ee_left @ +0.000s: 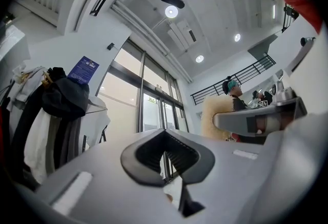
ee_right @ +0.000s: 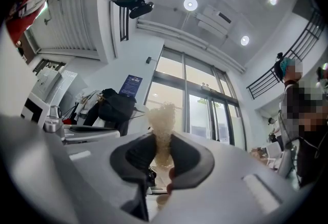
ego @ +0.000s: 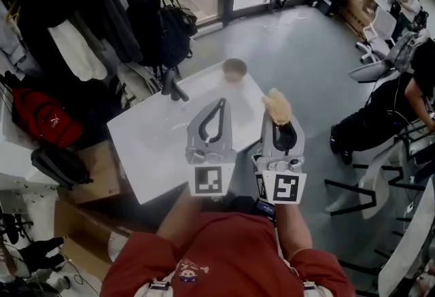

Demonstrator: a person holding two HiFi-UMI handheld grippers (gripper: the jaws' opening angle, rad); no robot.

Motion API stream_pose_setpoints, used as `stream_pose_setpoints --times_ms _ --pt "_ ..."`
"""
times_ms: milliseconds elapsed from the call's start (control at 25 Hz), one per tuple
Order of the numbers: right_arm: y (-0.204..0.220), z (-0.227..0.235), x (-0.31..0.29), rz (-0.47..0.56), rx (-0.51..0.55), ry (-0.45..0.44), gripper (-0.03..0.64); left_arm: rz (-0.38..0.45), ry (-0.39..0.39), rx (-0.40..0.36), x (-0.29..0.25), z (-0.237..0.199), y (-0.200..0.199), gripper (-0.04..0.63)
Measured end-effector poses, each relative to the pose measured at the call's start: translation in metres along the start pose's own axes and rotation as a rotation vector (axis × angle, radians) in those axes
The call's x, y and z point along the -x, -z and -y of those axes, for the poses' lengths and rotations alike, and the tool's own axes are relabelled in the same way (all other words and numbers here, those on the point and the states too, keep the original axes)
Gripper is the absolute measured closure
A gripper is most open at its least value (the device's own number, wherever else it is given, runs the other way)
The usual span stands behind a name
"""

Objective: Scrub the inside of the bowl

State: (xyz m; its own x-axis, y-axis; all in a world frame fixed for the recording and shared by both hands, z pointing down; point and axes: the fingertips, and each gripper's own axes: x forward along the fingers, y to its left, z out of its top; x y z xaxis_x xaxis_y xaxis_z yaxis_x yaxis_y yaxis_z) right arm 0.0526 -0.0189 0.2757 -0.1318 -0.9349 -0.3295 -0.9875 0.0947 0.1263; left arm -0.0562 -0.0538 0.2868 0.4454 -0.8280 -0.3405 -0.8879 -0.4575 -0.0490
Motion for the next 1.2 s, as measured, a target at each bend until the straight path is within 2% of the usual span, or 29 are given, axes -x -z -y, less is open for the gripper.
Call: stream_pose_setpoints --times_ms 320,520,640,760,800,880,920,1000,1040,1120,1200 --pt "0.025 0.031 -0.034 -0.001 -0.045 0.026 0.54 -0.011 -0.006 -0.029 -0.041 -0.003 0.019 0.589" --pt "0.046 0.044 -0.066 -0.005 -0.072 0.005 0.541 -0.022 -0.025 -0.068 -0.07 -0.011 0.034 0.589" --pt "0.052 0.051 -0.089 -0.004 -0.098 -0.01 0.54 -0.025 -0.045 -0.054 -0.091 -0.015 0.044 0.589" --pt "0.06 0.061 -0.109 -0.008 -0.106 -0.026 0.541 -0.026 -0.059 -0.072 -0.112 -0.017 0.051 0.589" --pt "0.063 0.064 -0.115 -0.01 -0.107 -0.031 0.541 -0.037 -0.055 -0.094 -0.119 -0.017 0.055 0.589" --pt "0.069 0.069 -0.125 -0.016 -0.111 -0.038 0.541 -0.075 -0.017 -0.207 -0.13 -0.016 0.065 0.589" --pt "0.073 0.072 -0.13 -0.017 -0.114 -0.04 0.541 -0.088 -0.009 -0.235 -0.135 -0.016 0.07 0.589" --pt "0.079 0.076 -0.138 -0.019 -0.12 -0.044 0.541 -0.092 -0.036 -0.178 -0.143 -0.018 0.08 0.589" --pt "0.082 0.078 -0.141 -0.022 -0.122 -0.047 0.541 -0.095 -0.041 -0.174 -0.148 -0.018 0.084 0.589" --pt "0.089 0.083 -0.147 -0.031 -0.126 -0.049 0.54 -0.116 -0.032 -0.216 -0.157 -0.019 0.093 0.589" --pt "0.096 0.086 -0.152 -0.04 -0.13 -0.05 0.541 -0.15 -0.051 -0.183 -0.163 -0.022 0.108 0.589"
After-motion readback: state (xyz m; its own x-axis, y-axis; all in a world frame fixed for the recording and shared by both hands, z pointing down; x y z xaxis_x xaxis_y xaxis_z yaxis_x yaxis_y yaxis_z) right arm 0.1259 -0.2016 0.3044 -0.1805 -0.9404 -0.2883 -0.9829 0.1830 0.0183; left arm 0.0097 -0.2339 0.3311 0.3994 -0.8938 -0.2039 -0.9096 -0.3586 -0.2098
